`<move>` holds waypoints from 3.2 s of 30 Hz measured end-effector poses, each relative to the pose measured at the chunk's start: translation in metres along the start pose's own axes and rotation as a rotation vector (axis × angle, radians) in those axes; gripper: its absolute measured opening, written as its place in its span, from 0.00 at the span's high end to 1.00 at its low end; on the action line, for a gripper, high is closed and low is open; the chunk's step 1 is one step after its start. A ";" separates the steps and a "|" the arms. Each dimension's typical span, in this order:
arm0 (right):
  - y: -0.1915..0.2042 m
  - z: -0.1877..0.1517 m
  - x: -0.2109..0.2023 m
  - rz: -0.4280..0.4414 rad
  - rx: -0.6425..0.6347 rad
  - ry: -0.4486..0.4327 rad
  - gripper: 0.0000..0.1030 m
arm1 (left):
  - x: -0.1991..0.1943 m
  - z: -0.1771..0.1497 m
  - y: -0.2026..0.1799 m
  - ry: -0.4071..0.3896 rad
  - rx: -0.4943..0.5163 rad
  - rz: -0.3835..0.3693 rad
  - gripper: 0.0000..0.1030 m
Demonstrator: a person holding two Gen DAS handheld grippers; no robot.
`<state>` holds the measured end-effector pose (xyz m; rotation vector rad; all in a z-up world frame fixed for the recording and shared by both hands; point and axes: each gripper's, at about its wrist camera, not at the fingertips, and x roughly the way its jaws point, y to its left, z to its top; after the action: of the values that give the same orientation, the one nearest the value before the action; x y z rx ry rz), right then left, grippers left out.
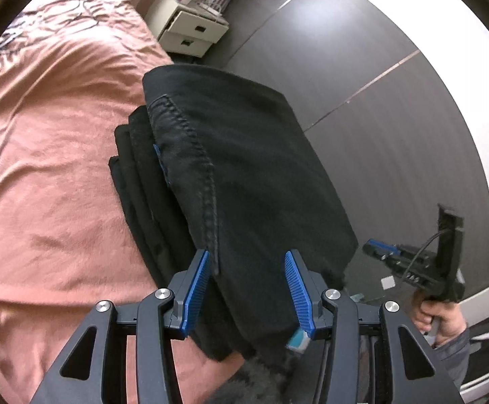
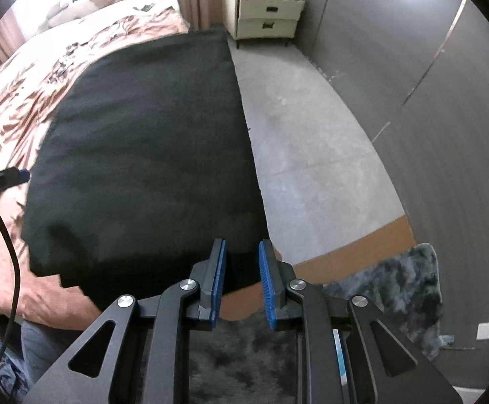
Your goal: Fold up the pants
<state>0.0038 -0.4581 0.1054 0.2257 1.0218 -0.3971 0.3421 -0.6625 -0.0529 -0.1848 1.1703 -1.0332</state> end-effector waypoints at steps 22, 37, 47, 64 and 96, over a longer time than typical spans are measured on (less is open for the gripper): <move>0.067 -0.082 -0.126 0.019 0.065 -0.156 0.08 | -0.134 -0.051 -0.042 -0.127 0.156 0.068 0.00; 0.137 -0.130 -0.184 -0.043 0.011 -0.250 0.02 | -0.244 -0.104 -0.040 -0.256 0.248 0.107 0.00; 0.182 -0.188 -0.219 -0.059 -0.010 -0.362 0.00 | -0.314 -0.161 -0.041 -0.383 0.304 0.178 0.01; 0.256 -0.296 -0.249 0.010 -0.066 -0.465 0.00 | -0.419 -0.281 -0.022 -0.577 0.364 0.287 0.00; 0.334 -0.421 -0.191 0.077 -0.063 -0.574 0.00 | -0.460 -0.425 0.027 -0.659 0.307 0.472 0.00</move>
<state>-0.2717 0.0392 0.0561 0.0838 0.4591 -0.3316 0.0021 -0.1462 0.0542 0.0030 0.4145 -0.6395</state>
